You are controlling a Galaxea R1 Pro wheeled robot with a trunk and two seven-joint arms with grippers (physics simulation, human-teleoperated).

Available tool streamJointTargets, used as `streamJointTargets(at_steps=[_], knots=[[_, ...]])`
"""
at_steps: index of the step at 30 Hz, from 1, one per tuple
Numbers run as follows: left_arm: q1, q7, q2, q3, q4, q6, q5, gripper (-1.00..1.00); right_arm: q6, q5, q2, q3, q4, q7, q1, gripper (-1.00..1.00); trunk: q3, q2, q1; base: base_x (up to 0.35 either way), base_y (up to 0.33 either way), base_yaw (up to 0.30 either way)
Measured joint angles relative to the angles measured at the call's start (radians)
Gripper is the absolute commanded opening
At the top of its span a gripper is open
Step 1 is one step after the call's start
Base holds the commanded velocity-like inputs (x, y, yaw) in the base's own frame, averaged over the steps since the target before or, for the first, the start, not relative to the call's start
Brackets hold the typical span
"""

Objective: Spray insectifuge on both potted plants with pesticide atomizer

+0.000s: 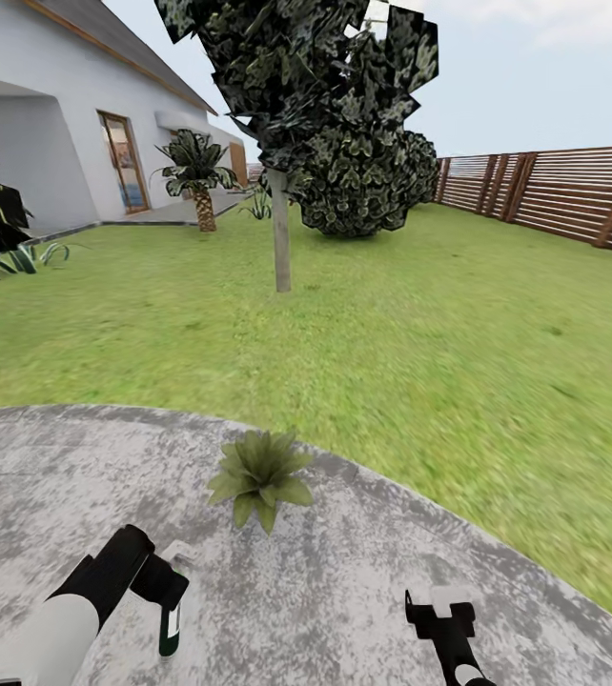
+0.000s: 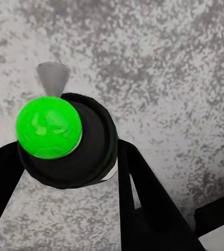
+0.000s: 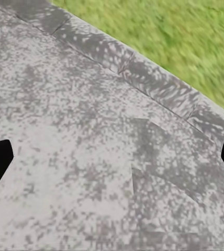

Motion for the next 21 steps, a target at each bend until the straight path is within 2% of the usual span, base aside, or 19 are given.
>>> streamJointTargets(at_steps=[4,8,10,16,21], knots=[[0.0,0.007,0.002,-0.006,-0.001,0.039,-0.009,-1.0,-0.001,0.0,0.0,0.0,0.0,-0.001,0.0,1.0,0.0,0.0,0.0,0.338,0.0,0.002],[0.005,0.11,0.002,-0.001,0.001,0.044,-0.004,-1.0,-0.001,0.0,0.0,0.0,0.0,-0.001,0.0,1.0,0.0,0.0,0.0,0.335,-0.032,0.0],[0.005,0.127,0.001,0.0,0.001,0.045,0.001,-1.0,0.0,0.0,0.0,0.0,0.0,-0.001,0.0,1.0,0.0,0.0,0.0,0.302,-0.121,0.0],[0.004,0.133,0.001,0.002,0.002,0.046,0.008,-1.0,0.0,0.0,0.0,0.0,0.0,-0.001,0.003,1.0,0.0,0.0,0.0,0.272,-0.138,0.003],[0.008,0.132,0.0,0.002,0.002,0.045,0.01,-1.0,0.0,0.0,0.0,0.0,0.0,-0.001,0.004,1.0,-0.001,0.0,0.001,0.069,-0.023,0.165]])
